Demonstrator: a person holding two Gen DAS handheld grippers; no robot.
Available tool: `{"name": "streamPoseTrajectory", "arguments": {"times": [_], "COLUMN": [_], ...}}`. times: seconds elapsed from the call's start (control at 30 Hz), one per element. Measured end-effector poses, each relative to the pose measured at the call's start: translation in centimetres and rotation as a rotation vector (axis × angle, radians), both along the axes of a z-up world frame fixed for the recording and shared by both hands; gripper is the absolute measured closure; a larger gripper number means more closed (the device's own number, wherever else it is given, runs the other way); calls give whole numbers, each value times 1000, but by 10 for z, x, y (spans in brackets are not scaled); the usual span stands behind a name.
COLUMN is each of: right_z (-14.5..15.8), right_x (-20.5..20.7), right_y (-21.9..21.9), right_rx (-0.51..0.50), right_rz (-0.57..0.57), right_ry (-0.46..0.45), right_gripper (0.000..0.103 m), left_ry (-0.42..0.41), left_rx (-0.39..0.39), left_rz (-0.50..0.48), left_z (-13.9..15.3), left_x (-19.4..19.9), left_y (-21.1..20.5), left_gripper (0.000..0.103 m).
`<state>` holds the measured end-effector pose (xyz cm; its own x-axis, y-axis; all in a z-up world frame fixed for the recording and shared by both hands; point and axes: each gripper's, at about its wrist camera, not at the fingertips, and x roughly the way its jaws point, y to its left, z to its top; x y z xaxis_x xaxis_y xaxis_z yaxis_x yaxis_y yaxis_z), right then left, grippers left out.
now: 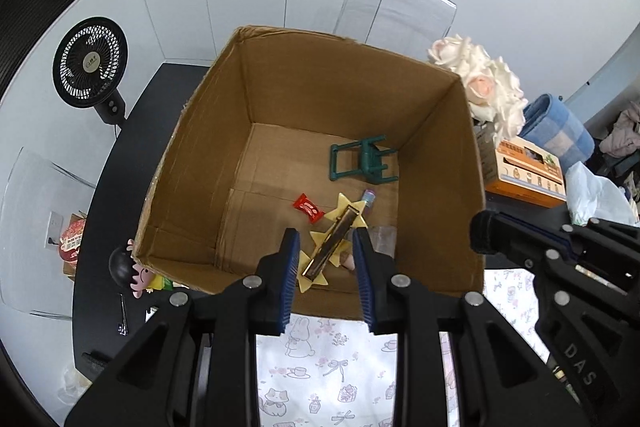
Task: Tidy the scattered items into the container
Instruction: 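Carry the hair tie and star clip up over the cardboard box, then open both tools to drop the hair tie and star clip into the box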
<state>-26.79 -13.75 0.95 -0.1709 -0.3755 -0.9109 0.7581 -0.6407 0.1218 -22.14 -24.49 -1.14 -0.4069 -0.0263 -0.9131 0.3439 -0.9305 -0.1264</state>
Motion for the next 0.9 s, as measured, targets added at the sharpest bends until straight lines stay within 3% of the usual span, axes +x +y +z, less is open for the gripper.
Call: {"name": "streamPoseTrajectory", "arguments": {"times": [0.47, 0.57, 0.63, 0.67, 0.7, 0.77, 0.83, 0.87, 0.9], "right_z": [-25, -27, -26, -25, -24, -24, -23, -23, -22], "right_x": [-24, -23, -24, -25, -26, -27, -29, -30, -30], "right_y": [-25, -25, -22, -18, -15, -10, -3, 1, 5], "right_rx": [49, 50, 31, 27, 27, 27, 26, 26, 24], "right_rz": [-19, -5, -16, -32, -44, -50, -62, -69, -69], "right_ry": [-34, -32, -35, -26, -13, -13, -17, -18, -15], "right_gripper": [99, 95, 58, 32, 27, 25, 13, 2, 0], "left_ry": [8, 14, 12, 7, 1, -4, -1, 6, 13], "left_rx": [-31, -46, -59, -68, -84, -106, -117, -110, -102], "left_rz": [-23, -36, -42, -42, -32, -17, 3, 9, 14], "left_z": [-2, -2, -3, -3, -4, -5, -4, -3, -2], "left_x": [-8, -9, -10, -10, -9, -7, -4, -2, 0], "left_y": [-19, -18, -18, -18, -18, -20, -24, -26, -28], "left_gripper": [76, 75, 73, 66, 59, 32, 15, 8, 5]}}
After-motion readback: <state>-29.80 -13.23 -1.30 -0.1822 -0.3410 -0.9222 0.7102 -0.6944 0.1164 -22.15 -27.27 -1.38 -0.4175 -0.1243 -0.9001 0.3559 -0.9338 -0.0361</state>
